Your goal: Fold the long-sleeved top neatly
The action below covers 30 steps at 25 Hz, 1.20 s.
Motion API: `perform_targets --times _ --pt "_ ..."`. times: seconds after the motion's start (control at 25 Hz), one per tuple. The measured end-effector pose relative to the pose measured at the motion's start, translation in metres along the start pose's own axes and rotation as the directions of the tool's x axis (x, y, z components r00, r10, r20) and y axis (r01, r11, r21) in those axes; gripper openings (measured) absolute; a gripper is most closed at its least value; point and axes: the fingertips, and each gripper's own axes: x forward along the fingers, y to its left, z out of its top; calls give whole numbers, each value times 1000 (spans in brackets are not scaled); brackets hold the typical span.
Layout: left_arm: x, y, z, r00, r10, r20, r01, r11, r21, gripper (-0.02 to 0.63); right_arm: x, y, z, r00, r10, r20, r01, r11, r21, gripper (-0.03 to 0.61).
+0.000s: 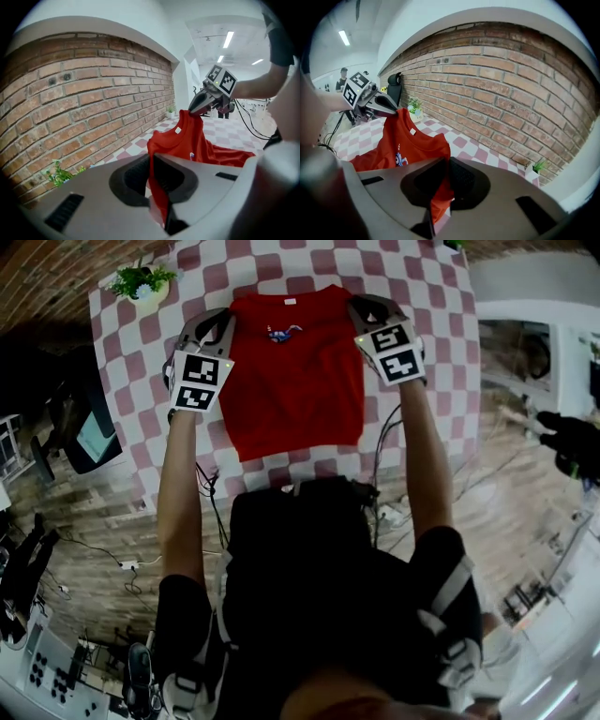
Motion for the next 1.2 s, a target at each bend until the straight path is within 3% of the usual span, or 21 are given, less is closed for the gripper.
perform_targets --times 0.6,0.96,1.2 --pt "-88 -74 6 996 -39 82 33 997 76 28 -109 67 -35 995 -62 76 59 998 38 31" --pt "-126 -119 -18 993 -33 113 25 997 68 28 -142 114 -76 995 -51 81 47 998 50 31" --pt "-143 -158 -49 993 -67 101 61 997 55 28 -151 147 -113 999 -19 39 16 998 64 31"
